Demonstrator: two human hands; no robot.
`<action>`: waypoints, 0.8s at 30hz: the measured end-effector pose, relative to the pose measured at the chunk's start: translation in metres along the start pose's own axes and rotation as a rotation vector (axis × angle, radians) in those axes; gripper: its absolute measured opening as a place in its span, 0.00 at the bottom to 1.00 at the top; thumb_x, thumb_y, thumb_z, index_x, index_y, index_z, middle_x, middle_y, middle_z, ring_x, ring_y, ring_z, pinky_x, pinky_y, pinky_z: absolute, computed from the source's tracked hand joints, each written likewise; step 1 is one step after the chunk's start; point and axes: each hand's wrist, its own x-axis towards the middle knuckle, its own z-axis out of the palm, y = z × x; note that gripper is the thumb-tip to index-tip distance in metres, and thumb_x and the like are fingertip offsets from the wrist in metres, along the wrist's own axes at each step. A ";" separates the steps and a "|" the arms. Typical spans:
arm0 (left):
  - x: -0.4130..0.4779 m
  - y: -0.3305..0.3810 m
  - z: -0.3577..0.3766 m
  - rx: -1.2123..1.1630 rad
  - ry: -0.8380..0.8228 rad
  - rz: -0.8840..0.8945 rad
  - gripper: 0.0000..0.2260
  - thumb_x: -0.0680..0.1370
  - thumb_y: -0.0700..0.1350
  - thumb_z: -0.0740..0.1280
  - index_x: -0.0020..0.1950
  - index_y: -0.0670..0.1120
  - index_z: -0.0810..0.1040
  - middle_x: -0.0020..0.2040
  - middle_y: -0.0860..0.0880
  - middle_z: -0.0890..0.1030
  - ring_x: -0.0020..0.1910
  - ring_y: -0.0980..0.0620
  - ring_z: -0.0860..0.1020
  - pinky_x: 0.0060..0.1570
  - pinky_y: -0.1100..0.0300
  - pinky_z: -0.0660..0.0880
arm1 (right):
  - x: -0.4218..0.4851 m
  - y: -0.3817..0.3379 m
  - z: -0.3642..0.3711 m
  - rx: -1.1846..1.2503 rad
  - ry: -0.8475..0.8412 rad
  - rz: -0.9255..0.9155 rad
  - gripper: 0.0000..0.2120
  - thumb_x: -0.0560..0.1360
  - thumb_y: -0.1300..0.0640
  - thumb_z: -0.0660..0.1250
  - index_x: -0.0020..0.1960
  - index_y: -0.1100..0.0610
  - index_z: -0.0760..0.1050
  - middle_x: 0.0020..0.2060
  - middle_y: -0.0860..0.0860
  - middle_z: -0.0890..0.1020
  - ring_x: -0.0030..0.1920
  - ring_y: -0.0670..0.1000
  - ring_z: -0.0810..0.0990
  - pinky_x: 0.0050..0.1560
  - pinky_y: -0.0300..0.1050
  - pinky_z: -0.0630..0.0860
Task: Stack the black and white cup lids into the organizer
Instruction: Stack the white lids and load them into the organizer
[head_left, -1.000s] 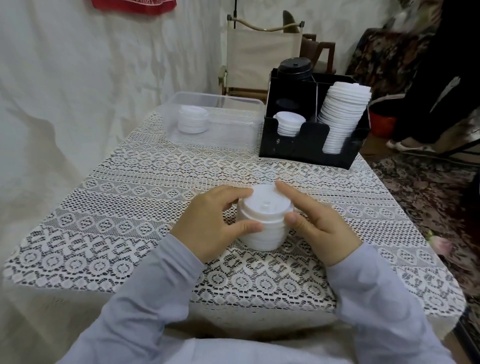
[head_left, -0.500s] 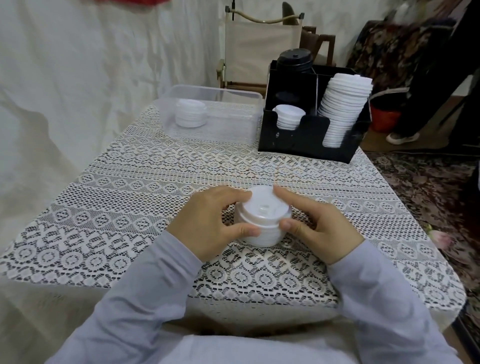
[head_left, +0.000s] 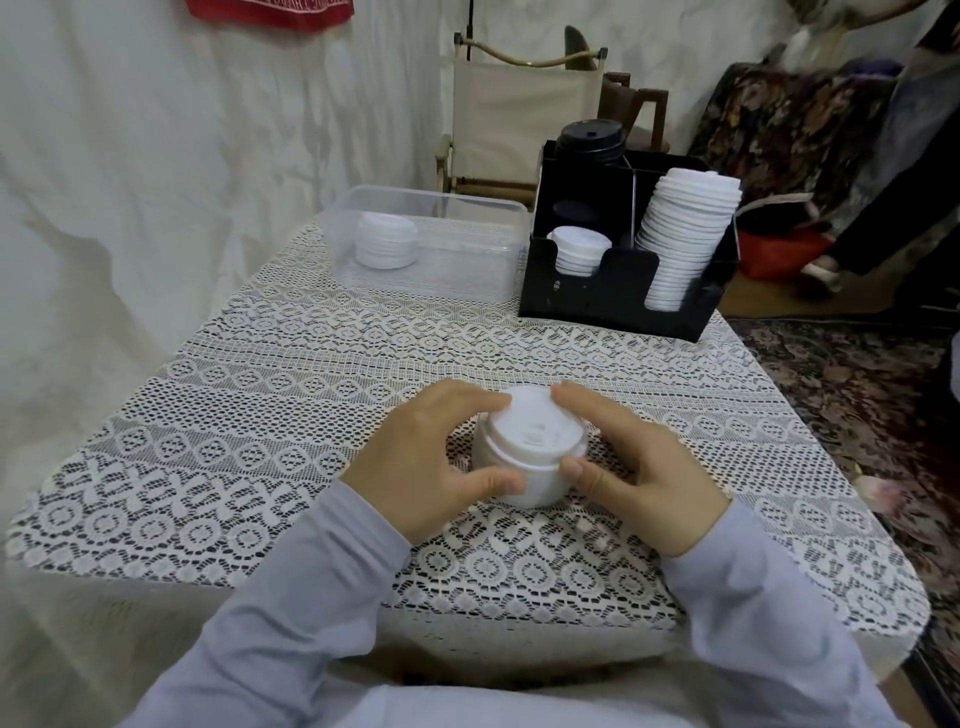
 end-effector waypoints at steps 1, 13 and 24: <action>-0.001 -0.001 0.000 0.019 0.005 0.041 0.39 0.60 0.68 0.70 0.68 0.55 0.68 0.67 0.52 0.70 0.65 0.55 0.68 0.68 0.50 0.64 | 0.000 0.000 0.000 0.012 0.025 -0.013 0.25 0.71 0.46 0.69 0.64 0.35 0.63 0.70 0.39 0.65 0.71 0.38 0.60 0.74 0.45 0.57; 0.000 0.002 0.002 0.144 0.098 0.403 0.10 0.71 0.47 0.66 0.44 0.44 0.84 0.46 0.48 0.84 0.45 0.53 0.82 0.45 0.58 0.80 | -0.005 -0.010 0.001 -0.196 0.078 -0.128 0.15 0.65 0.48 0.69 0.48 0.30 0.75 0.56 0.23 0.70 0.64 0.33 0.69 0.67 0.45 0.70; 0.027 0.015 -0.073 0.333 -0.072 0.013 0.18 0.78 0.62 0.56 0.68 0.64 0.67 0.65 0.74 0.59 0.67 0.73 0.58 0.67 0.71 0.52 | 0.026 -0.035 -0.031 -0.378 0.022 -0.152 0.22 0.70 0.28 0.50 0.63 0.24 0.61 0.63 0.18 0.58 0.64 0.22 0.54 0.60 0.19 0.53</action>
